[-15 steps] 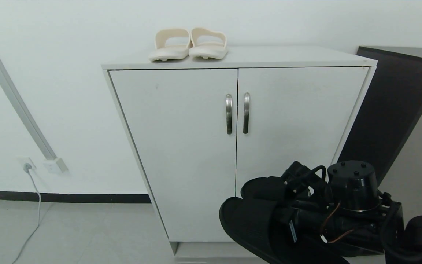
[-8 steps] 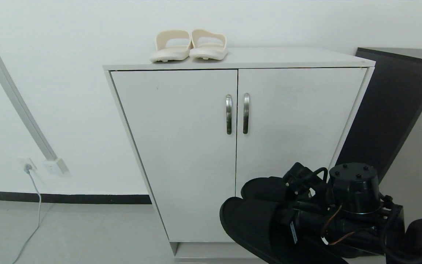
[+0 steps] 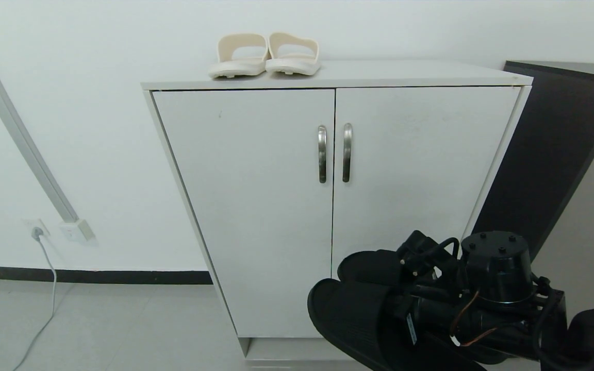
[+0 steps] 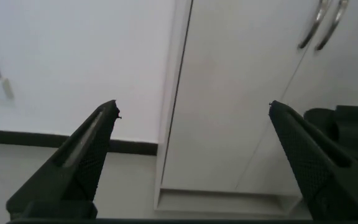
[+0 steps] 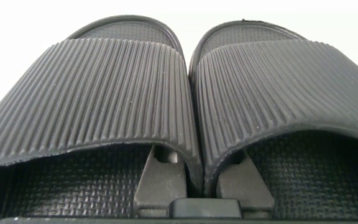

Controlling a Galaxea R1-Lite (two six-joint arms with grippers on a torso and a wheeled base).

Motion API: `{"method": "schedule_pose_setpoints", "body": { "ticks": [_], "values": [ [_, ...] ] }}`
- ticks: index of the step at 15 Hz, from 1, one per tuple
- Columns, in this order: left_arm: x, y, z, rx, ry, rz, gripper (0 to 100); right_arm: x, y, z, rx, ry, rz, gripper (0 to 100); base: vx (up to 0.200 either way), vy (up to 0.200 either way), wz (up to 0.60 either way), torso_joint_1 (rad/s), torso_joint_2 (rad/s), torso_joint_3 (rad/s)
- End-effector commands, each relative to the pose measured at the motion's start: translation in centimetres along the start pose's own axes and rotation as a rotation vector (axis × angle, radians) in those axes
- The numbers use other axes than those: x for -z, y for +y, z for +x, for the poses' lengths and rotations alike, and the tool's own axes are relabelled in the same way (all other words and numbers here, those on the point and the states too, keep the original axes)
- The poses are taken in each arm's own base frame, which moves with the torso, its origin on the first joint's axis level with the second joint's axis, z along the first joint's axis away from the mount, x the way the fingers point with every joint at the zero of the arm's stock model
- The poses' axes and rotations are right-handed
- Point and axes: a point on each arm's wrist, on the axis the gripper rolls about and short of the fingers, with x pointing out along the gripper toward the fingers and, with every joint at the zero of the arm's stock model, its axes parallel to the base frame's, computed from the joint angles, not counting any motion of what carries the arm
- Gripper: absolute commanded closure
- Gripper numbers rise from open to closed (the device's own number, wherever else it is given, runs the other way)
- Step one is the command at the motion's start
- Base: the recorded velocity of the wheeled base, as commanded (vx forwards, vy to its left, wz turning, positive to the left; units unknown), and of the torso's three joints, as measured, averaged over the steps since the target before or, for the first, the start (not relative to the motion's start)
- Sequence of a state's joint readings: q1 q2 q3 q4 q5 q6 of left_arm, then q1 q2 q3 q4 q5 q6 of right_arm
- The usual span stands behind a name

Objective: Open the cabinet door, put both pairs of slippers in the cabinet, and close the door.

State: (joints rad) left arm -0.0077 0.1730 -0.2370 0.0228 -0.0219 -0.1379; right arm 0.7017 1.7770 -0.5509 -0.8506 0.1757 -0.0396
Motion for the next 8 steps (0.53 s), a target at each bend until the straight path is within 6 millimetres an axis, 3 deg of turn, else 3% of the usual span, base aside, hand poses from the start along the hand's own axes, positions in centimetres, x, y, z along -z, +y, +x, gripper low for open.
{"method": "schedule_pose_setpoints", "body": {
  "ticks": [1, 3, 8],
  "values": [
    [-1.2, -0.4, 4.3, 0.110, 0.237, -0.017, 0, 0.1, 0.0, 0.0, -0.002, 0.005, 0.000, 100, 0.000, 0.000, 0.00, 0.000, 0.00, 0.000],
    [-1.5, -0.7, 7.3, 0.209, 0.333, -0.033, 0, 0.1, 0.0, 0.0, -0.002, 0.005, 0.000, 100, 0.000, 0.000, 0.00, 0.000, 0.00, 0.000],
    [-2.6, -2.4, 14.4, 0.419, 0.311, -0.036, 0, 0.0, 0.0, 0.0, 0.000, -0.001, 0.003, 100, 0.000, 0.000, 0.00, 0.000, 0.00, 0.000]
  ]
}}
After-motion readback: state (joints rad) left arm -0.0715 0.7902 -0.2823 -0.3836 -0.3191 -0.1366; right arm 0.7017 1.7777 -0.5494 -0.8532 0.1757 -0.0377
